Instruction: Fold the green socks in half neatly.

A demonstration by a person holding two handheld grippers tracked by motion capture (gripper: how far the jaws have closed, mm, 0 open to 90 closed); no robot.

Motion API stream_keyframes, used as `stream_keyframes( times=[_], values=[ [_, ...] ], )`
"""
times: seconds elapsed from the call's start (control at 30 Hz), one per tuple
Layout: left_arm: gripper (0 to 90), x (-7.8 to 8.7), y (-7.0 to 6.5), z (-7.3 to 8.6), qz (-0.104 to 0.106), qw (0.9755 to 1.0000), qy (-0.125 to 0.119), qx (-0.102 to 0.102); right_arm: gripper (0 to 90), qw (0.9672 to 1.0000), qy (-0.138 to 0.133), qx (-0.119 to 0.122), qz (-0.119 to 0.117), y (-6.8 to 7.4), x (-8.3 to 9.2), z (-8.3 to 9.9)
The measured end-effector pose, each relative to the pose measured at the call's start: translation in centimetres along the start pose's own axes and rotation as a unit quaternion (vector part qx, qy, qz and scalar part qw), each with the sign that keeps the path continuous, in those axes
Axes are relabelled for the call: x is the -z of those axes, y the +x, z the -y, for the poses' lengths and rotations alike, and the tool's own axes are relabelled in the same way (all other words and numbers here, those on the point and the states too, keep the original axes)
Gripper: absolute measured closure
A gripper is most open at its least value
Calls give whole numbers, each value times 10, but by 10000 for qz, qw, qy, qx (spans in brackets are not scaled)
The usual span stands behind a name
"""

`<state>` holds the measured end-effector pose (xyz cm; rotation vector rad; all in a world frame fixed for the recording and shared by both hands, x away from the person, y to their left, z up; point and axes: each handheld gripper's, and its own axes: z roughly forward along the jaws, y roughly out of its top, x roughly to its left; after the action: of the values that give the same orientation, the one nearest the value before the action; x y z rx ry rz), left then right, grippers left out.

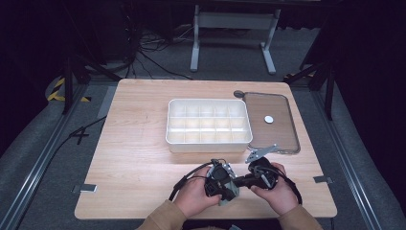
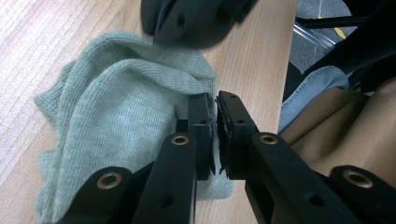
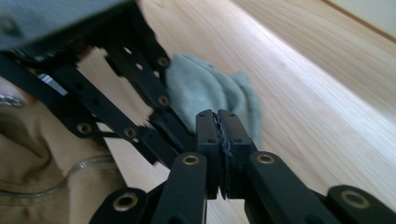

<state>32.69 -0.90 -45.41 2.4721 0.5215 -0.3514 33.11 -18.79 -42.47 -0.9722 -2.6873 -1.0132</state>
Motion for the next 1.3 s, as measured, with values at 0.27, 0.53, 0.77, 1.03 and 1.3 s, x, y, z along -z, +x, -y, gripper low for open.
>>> stream_keyframes(
  times=[0.27, 0.53, 0.77, 1.03, 1.3],
  values=[
    [867, 6, 2, 4, -5, 10000, -54, 19, 888, 9997, -92, -113, -187, -1, -15, -2],
    [896, 28, 8, 8, -535, 9975, -386, 246, 874, 9995, 188, 24, 237, 0, -20, -2],
    [899, 23, 13, 8, -1226, 9921, -222, 160, 860, 9969, 365, 303, 624, 7, -23, -3],
    [880, 24, 17, 7, -1395, 9891, -454, 143, 853, 9944, 593, 382, 782, 10, -23, 1],
    [875, 20, 18, 7, -1305, 9905, -433, 42, 861, 9946, 62, 660, 804, 22, -12, -6]
  ],
)
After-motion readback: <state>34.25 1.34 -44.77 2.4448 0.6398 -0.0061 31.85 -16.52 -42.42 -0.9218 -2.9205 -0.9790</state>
